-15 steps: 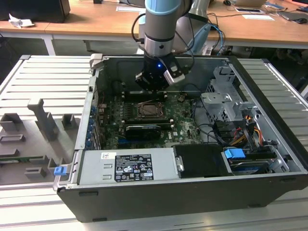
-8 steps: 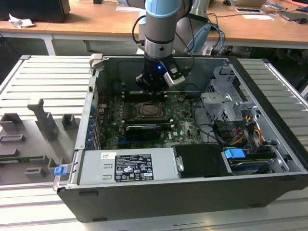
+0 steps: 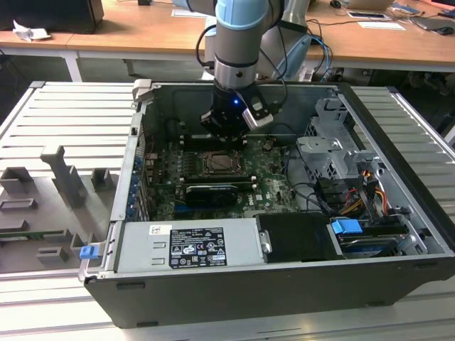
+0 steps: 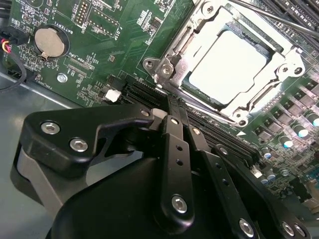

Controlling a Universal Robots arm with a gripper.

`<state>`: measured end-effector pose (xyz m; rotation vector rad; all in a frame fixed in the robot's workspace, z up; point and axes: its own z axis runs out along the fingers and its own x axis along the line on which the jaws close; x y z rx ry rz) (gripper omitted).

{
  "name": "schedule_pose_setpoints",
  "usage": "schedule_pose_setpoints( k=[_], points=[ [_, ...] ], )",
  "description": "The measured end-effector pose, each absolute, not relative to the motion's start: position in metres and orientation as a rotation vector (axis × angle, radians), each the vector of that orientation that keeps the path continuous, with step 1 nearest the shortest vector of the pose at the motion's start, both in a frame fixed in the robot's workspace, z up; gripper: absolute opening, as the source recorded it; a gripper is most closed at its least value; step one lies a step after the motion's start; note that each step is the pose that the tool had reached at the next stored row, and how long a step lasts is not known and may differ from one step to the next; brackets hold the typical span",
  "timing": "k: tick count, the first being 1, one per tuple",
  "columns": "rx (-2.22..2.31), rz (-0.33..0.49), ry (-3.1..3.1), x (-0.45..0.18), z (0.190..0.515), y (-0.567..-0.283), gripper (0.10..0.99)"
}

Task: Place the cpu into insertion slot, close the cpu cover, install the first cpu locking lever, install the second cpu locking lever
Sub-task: 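Install the first cpu locking lever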

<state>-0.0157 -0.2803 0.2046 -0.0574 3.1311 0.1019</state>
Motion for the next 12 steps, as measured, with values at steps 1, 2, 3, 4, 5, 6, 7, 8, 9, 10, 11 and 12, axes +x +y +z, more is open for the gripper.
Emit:
schedule_pose_setpoints(
  k=[1,2,3,4,5,6,7,8,9,10,11,12],
  points=[
    [-0.057,0.102,3.131,-0.0157,0.2044,-0.2803,0.106],
    [-0.057,0.102,3.131,-0.0156,0.2042,-0.2803,0.106],
    [-0.057,0.102,3.131,-0.0155,0.2041,-0.2804,0.106],
    [-0.057,0.102,3.131,-0.0155,0.204,-0.2804,0.106],
    [-0.057,0.102,3.131,-0.0155,0.2039,-0.2803,0.106],
    [-0.057,0.102,3.131,-0.0154,0.2039,-0.2804,0.106],
    [-0.057,0.102,3.131,-0.0154,0.2041,-0.2803,0.106],
    [-0.057,0.102,3.131,-0.0154,0.2043,-0.2804,0.106],
    [-0.057,0.102,3.131,-0.0154,0.2044,-0.2804,0.106],
    [-0.057,0.102,3.131,-0.0154,0.2045,-0.2805,0.106],
    [-0.057,0.102,3.131,-0.0154,0.2046,-0.2805,0.106],
    [-0.057,0.102,3.131,-0.0155,0.2049,-0.2805,0.106]
  ],
)
